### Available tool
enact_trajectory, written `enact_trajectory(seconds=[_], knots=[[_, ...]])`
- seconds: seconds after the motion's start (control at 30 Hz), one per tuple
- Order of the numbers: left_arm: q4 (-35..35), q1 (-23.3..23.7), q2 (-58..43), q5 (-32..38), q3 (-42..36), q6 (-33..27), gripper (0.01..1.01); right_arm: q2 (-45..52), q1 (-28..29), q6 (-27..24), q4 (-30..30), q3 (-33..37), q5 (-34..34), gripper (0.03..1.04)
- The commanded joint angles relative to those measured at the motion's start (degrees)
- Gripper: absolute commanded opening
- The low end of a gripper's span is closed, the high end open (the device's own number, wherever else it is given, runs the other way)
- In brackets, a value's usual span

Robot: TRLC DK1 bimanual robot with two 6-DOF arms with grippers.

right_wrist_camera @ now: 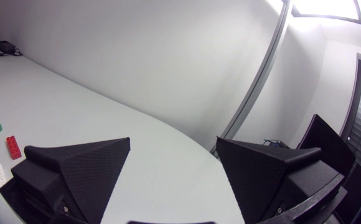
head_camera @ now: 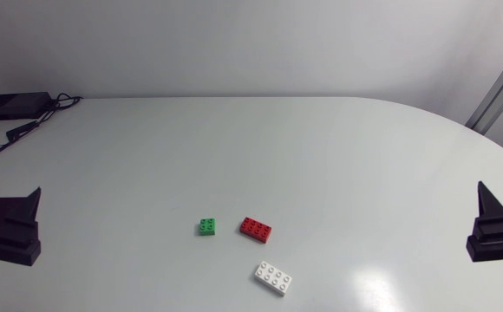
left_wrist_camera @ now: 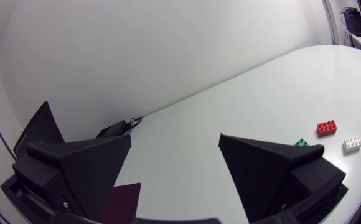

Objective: Separate the duplo bricks

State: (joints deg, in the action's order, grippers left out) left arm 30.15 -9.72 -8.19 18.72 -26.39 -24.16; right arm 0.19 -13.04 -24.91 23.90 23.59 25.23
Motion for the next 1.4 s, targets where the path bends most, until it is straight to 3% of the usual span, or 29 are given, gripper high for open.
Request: enact_trajectory(seconds=[0.0, 0.37, 1.0, 1.27, 1.37], knots=[[-1.2, 0.7, 0.2, -0.5, 2.4, -1.0, 0.987, -0.4, 0.5, -0.1, -0.9, -2.1, -1.1, 1.0], [-9.2, 1.7, 1.9, -0.6, 12.7, -7.7, 0.989, -0.4, -0.1, -1.7, -2.8, -7.6, -4.8, 1.0], [-22.2, 1.1, 4.1, -0.6, 22.0, -12.4, 0.99, -0.3, -5.1, -5.5, -15.4, -16.0, -6.3, 1.0], [-23.1, 0.9, 5.6, -1.0, 23.8, -13.0, 0.99, -0.4, -7.4, -8.5, -19.2, -21.5, -6.4, 1.0], [-21.7, 1.1, 5.4, -2.5, 23.5, -12.4, 0.989, -0.5, -7.8, -7.4, -18.4, -21.3, -7.0, 1.0]])
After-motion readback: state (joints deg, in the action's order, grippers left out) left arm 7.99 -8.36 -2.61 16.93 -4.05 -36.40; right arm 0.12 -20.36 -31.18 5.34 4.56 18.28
